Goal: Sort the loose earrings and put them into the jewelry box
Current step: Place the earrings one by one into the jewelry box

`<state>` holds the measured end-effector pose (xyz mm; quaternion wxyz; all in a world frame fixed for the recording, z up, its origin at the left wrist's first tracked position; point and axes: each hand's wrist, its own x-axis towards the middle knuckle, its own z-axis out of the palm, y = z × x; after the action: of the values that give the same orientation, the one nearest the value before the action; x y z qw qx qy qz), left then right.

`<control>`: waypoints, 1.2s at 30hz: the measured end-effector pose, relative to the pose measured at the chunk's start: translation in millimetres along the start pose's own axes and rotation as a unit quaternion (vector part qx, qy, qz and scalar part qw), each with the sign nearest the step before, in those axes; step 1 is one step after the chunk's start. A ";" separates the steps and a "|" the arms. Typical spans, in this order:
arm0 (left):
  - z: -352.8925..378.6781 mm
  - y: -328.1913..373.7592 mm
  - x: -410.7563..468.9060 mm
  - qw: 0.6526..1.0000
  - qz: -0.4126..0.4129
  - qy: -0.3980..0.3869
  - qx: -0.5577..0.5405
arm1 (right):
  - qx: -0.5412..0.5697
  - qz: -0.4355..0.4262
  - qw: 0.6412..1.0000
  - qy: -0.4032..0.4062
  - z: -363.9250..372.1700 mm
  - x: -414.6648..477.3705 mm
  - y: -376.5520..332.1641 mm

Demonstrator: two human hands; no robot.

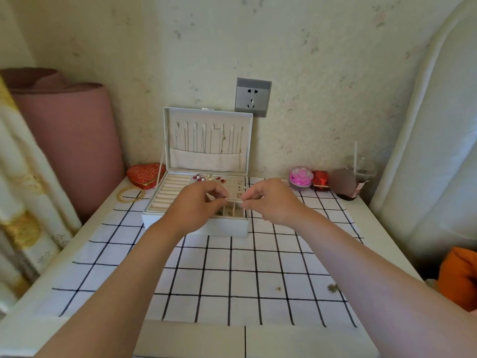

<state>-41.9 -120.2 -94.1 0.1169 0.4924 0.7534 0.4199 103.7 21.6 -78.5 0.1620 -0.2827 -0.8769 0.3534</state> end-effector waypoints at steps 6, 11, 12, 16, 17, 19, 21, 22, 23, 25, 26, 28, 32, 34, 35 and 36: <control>3.0 -11.5 10.1 1.000 0.000 0.001 -0.013 | -0.096 -0.020 0.995 -0.032 12.7 8.4 -0.4; 9.4 -10.1 15.1 0.999 0.003 -0.002 -0.034 | -0.036 -0.026 0.998 -0.046 7.8 13.5 -2.6; 10.3 -8.8 15.5 0.999 0.009 -0.003 -0.042 | -0.004 -0.019 0.999 -0.037 6.1 13.4 -3.7; 15.5 -4.6 16.3 0.997 0.023 -0.002 -0.073 | 0.113 0.028 0.991 -0.063 -0.9 7.3 -8.0; 16.7 -3.7 16.4 0.996 0.021 0.005 -0.083 | 0.132 0.035 0.988 -0.069 -1.7 6.1 -8.1; 17.8 -2.1 16.0 0.996 0.018 0.019 -0.087 | 0.158 0.052 0.984 -0.055 -1.1 5.5 -6.9; 17.1 -0.7 14.6 0.997 0.015 0.020 -0.078 | 0.171 0.072 0.982 -0.020 1.3 7.1 -3.6; 16.5 -1.1 13.9 0.997 0.009 0.016 -0.080 | 0.170 0.081 0.982 -0.007 2.8 8.0 -2.0; 15.7 -2.4 13.4 0.997 0.004 0.010 -0.079 | 0.163 0.084 0.983 0.000 5.0 9.2 -0.1; 15.0 -7.6 12.3 0.999 0.005 -0.003 -0.032 | 0.116 0.064 0.991 0.001 10.0 10.8 3.2; 14.8 -10.7 11.5 1.000 0.011 -0.009 0.014 | 0.078 0.045 0.996 0.001 12.3 11.6 4.4; 14.9 -15.5 9.4 0.993 0.045 -0.020 0.107 | 0.005 0.008 1.000 0.000 15.3 12.9 5.1; 14.5 -15.8 5.9 0.978 0.096 -0.030 0.184 | -0.096 -0.006 0.995 -0.031 17.9 16.4 8.0; 14.0 -12.2 4.9 0.974 0.095 -0.039 0.201 | -0.113 0.001 0.992 -0.049 16.9 15.8 9.8; 13.7 -9.7 4.4 0.973 0.095 -0.042 0.206 | -0.109 0.005 0.993 -0.049 15.1 14.3 10.2; 13.4 -7.4 3.9 0.973 0.093 -0.046 0.207 | -0.105 0.005 0.993 -0.045 12.1 12.1 10.7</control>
<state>-40.7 -111.2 -107.0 0.0072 0.5925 0.7685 0.2415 92.5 28.9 -93.6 0.0900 -0.2860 -0.9142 0.2727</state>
